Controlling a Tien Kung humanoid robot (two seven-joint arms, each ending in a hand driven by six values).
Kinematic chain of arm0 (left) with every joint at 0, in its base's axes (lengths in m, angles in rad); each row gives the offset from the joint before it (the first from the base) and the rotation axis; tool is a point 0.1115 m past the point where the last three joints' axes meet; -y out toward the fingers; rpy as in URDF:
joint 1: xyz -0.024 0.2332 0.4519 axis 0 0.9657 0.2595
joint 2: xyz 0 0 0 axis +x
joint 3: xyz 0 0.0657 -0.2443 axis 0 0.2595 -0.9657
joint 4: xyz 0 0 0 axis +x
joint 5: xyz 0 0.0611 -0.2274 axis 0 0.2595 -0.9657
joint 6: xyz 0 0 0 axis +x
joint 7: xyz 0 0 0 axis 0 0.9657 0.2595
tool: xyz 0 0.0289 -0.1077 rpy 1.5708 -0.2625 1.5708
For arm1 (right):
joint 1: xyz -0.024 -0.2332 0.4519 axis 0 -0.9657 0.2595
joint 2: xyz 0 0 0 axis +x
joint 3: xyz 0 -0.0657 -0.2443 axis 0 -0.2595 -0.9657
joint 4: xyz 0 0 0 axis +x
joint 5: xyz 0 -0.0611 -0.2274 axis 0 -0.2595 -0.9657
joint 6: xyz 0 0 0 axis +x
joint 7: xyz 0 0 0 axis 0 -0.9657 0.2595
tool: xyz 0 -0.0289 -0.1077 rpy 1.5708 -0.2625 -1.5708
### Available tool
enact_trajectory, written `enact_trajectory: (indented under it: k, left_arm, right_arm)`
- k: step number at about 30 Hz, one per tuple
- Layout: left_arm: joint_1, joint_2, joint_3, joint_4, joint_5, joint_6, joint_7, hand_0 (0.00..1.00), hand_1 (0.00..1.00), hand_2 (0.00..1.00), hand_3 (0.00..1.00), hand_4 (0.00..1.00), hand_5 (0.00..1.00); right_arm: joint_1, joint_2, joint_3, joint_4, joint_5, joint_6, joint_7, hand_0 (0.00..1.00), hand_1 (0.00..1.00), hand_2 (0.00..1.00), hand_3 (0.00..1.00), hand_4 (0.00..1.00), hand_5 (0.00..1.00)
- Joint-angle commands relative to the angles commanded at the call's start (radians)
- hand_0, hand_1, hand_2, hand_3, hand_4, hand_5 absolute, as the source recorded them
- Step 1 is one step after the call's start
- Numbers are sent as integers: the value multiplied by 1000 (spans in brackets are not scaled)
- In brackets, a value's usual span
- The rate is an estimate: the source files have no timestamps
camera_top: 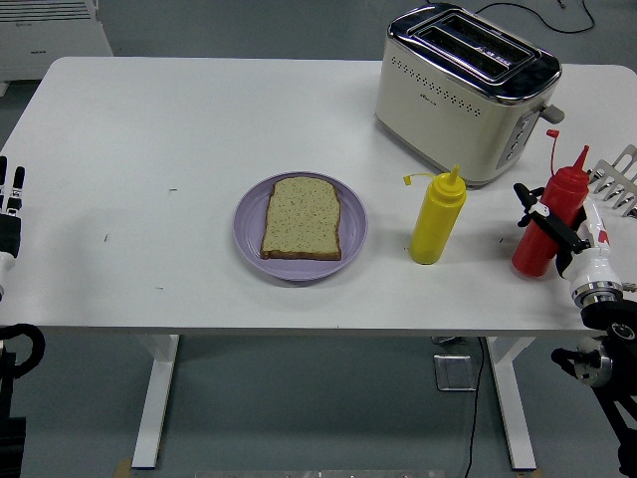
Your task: Pick up the cup,pour liquid into bread,place the cup on the desk
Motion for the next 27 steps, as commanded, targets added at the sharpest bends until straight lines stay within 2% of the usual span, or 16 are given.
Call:
enact_trajectory:
  k: [1,6,7,18,19,27]
  left_arm:
    - [0,0,0,0,0,0,0,787,749,741,683,565,998]
    - [-1,0,-2,0,-1,0,0,787,749,741,683,565,998]
    - [-1,0,-2,0,-1,0,0,787,748,741,683,565,998]
    - [-3,0,-4,1,0,0,-1,787,748,741,683,565,998]
    - [-3,0,-4,1,0,0,-1,787,749,740,683,565,998]
    - [-6,0,-7,0,-1,0,-1,788,748,740,683,567,998]
  right_arm:
    - [0,0,0,0,1,-3,0,2,32,135,223,946,324]
    - [2,1,3,3,13,-12,-2,2,32,135,223,946,324]
    - [3,0,4,4,15,-14,-1,2,2,106,219,948,326]
    - [8,-2,20,31,-6,-21,5,2,2,81,214,955,331]
    - [8,-2,22,35,-10,-22,4,2,2,66,191,959,334]
    - [37,-16,65,82,-12,-48,22,2,2,63,186,958,326]
